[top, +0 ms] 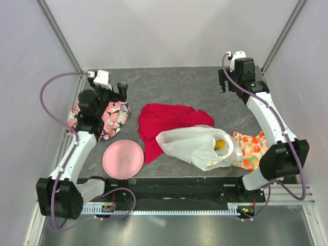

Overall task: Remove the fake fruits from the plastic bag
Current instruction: Move the distractor to the center of the board.

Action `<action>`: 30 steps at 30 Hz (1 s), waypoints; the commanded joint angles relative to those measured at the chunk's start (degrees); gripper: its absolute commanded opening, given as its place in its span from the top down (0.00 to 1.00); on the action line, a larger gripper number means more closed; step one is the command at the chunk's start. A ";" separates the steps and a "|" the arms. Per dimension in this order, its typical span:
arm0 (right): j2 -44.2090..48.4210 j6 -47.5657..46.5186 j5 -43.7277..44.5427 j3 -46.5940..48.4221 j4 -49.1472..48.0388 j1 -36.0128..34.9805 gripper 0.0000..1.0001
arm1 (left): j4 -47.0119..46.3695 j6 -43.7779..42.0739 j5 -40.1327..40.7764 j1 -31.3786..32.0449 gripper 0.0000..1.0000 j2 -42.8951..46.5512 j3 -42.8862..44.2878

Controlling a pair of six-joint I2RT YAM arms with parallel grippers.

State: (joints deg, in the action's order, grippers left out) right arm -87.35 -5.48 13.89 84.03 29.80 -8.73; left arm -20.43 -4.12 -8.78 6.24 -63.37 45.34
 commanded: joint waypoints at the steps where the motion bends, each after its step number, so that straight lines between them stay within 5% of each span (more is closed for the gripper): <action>1: 0.16 -6.01 -4.97 8.06 9.96 -0.06 0.02 | 27.03 -2.82 -9.92 0.35 0.01 -3.24 14.22; 6: 5.60 -21.13 -15.72 12.22 22.73 0.12 0.02 | 41.50 -7.46 -27.95 2.36 0.01 -3.52 25.76; 12: 10.27 -18.09 -22.49 0.88 26.18 0.03 0.02 | 45.56 -13.28 -23.67 10.53 0.02 -3.59 21.99; 22: 12.47 -18.26 -21.98 -1.50 27.77 -0.06 0.02 | 47.23 -13.55 -16.46 10.99 0.06 -17.73 23.64; 26: 11.07 -16.59 -22.15 -0.89 27.59 0.12 0.02 | 53.28 -10.21 -14.15 10.99 0.09 -29.15 34.17; 30: 9.22 -16.50 -21.89 0.43 27.24 -0.06 0.02 | 65.49 -12.23 -19.61 11.69 0.27 -46.69 48.76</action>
State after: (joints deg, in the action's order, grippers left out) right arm -76.86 -22.57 -7.77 82.85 57.52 -8.73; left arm 34.48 -15.90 -25.65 17.39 -98.17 82.08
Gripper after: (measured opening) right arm 0.982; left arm 0.811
